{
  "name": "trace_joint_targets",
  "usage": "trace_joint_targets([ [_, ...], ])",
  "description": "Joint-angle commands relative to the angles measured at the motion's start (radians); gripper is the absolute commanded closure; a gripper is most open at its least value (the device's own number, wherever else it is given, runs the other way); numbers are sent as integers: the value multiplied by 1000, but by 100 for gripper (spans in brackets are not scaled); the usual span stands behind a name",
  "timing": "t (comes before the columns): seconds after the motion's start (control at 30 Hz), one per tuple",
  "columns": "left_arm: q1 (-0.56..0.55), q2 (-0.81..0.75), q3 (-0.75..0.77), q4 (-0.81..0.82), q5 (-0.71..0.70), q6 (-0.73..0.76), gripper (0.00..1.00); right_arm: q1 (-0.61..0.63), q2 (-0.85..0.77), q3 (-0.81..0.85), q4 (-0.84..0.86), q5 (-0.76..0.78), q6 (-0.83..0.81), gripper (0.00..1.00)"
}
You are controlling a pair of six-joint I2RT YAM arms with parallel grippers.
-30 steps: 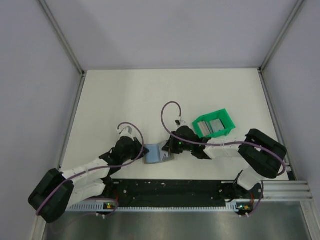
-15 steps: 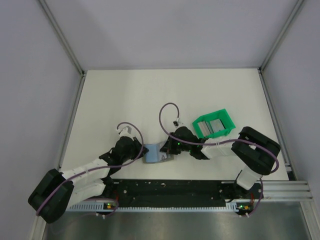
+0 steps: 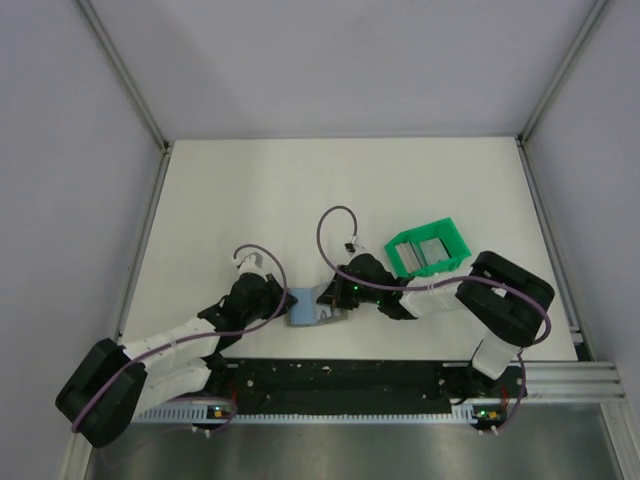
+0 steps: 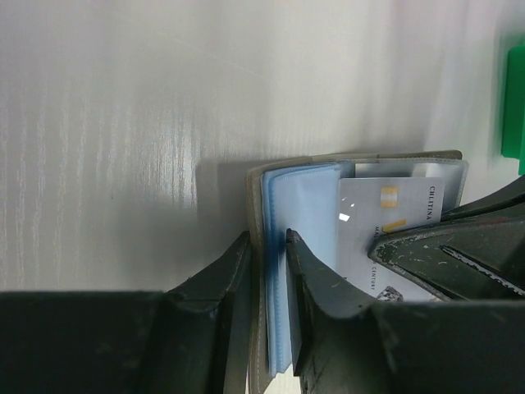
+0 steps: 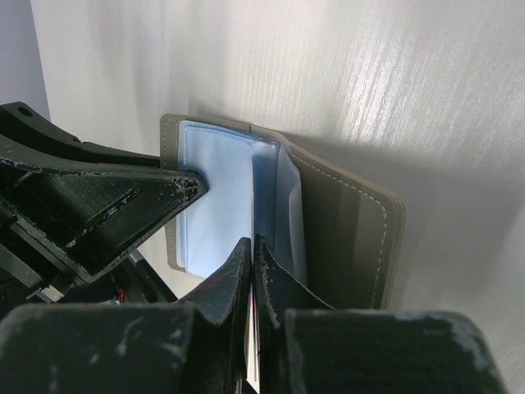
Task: Put the credit cards into the card holder
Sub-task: Insert the credit card into the card holder.
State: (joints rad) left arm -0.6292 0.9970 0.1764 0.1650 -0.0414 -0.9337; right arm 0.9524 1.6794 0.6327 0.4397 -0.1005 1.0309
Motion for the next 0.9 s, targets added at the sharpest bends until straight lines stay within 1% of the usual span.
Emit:
trace_joint_targets([
  [0.0,0,-3,8,-38,-15,10,73,-4,25,1,56,-4,8,100],
  [0.1,2,-6,11,-44,-15,13,69,-4,37,1,45,2,17,100],
  [0.13,2,-9,14,-53,-18,13,64,-4,39,-1,36,10,17,100],
  [0.27,2,-43,25,-102,-41,16,56,-6,40,-5,13,24,17,100],
  [0.37,0,-80,34,-151,-66,21,55,-6,52,-7,24,19,20,100],
  [0.47,2,-103,40,-200,-87,27,68,-4,63,-7,22,28,17,100],
  [0.53,2,-103,35,-203,-86,30,83,-6,65,-7,16,33,15,100],
  [0.57,2,-98,31,-193,-81,30,89,-6,69,-7,17,33,14,100],
  [0.63,2,-86,20,-173,-66,27,93,-6,74,-4,17,32,15,100],
  [0.67,2,-78,17,-145,-57,26,98,-4,78,-2,17,31,14,100],
  [0.7,2,-74,15,-136,-52,26,100,-6,82,1,16,30,12,100],
  [0.87,0,-60,12,-127,-48,22,100,-4,97,5,19,27,20,100],
])
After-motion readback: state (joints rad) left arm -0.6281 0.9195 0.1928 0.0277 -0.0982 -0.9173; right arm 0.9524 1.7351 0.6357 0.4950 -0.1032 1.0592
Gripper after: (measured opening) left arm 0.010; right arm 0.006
